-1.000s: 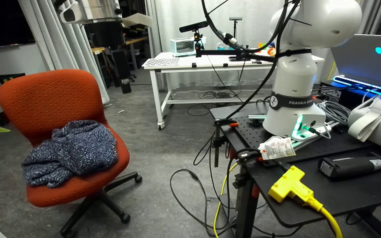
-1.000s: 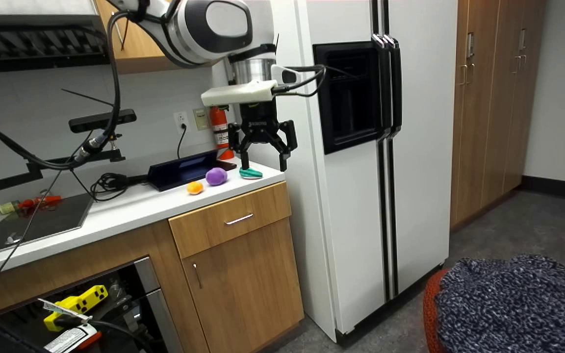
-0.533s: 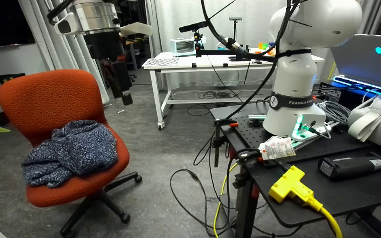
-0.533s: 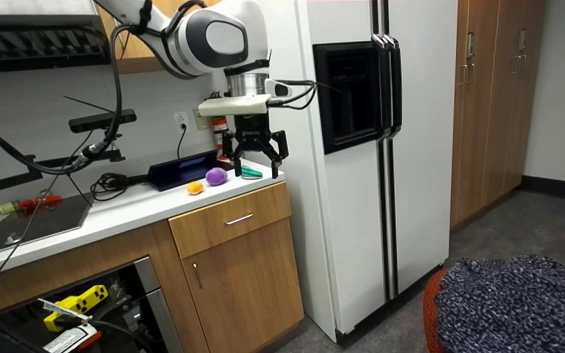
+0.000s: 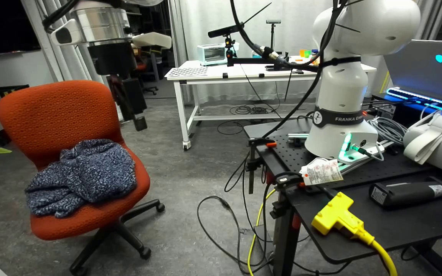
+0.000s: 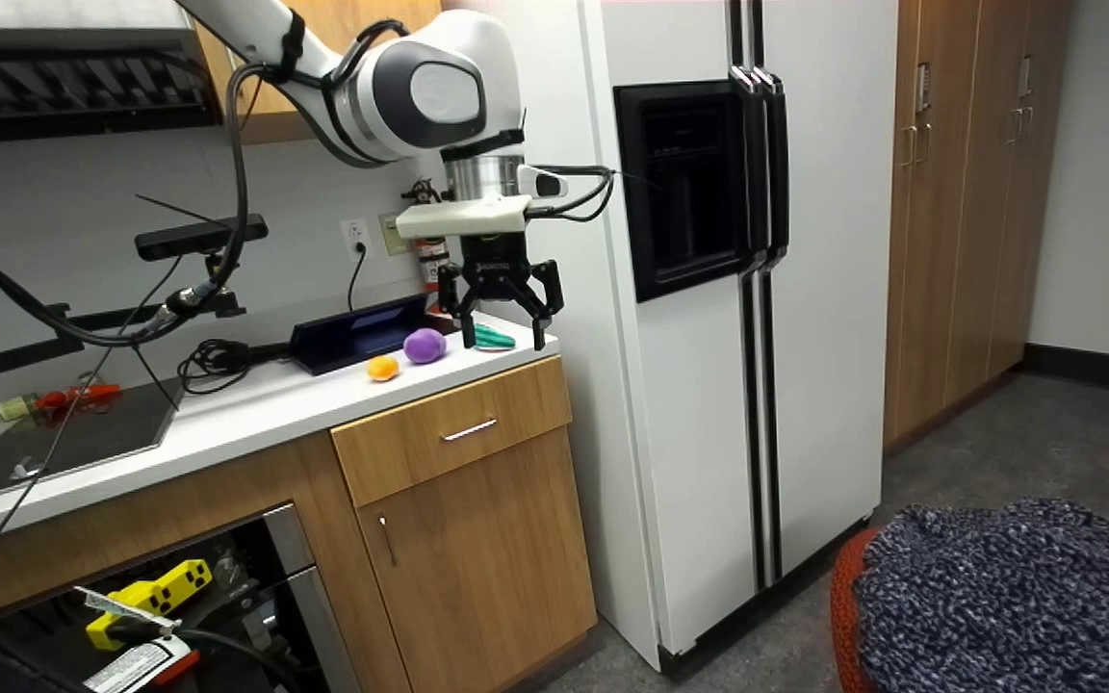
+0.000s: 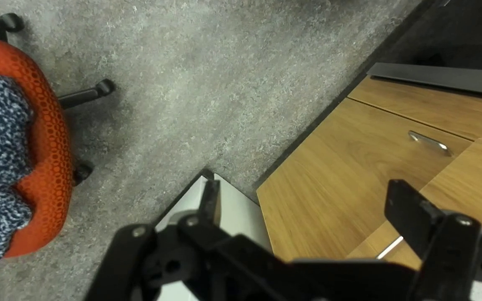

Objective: Open and close the top drawer of the kitchen unit

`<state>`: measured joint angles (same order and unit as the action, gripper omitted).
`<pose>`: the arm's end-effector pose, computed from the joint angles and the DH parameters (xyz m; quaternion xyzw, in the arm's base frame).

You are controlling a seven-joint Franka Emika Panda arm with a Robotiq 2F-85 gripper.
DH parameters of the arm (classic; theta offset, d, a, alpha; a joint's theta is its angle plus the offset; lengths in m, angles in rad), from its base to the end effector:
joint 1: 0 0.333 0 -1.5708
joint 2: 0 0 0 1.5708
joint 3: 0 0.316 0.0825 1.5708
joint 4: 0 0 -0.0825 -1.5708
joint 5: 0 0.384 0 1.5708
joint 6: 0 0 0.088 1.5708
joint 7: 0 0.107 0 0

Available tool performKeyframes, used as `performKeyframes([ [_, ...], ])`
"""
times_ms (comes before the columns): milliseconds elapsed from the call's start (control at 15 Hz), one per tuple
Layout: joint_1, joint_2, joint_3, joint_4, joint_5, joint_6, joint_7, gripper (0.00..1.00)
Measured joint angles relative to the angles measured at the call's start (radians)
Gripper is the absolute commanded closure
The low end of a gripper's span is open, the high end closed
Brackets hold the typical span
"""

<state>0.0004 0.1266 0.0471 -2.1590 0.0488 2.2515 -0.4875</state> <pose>0.5495 0.0272 0.3368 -0.9681 -0.2489 0.0119 0.0249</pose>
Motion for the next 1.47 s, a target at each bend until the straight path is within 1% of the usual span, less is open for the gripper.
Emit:
performKeyframes([
  [400, 0.048, 0.161, 0.097, 0.120, 0.010, 0.051, 0.003, 0.00],
  [667, 0.051, 0.255, 0.157, 0.214, 0.066, 0.051, -0.002, 0.00],
  [800, 0.051, 0.272, 0.164, 0.234, 0.073, 0.051, -0.002, 0.00],
  [1200, 0.049, 0.278, 0.163, 0.241, 0.067, 0.051, 0.000, 0.00],
  [1467, 0.052, 0.309, 0.149, 0.258, 0.043, 0.052, 0.052, 0.00],
])
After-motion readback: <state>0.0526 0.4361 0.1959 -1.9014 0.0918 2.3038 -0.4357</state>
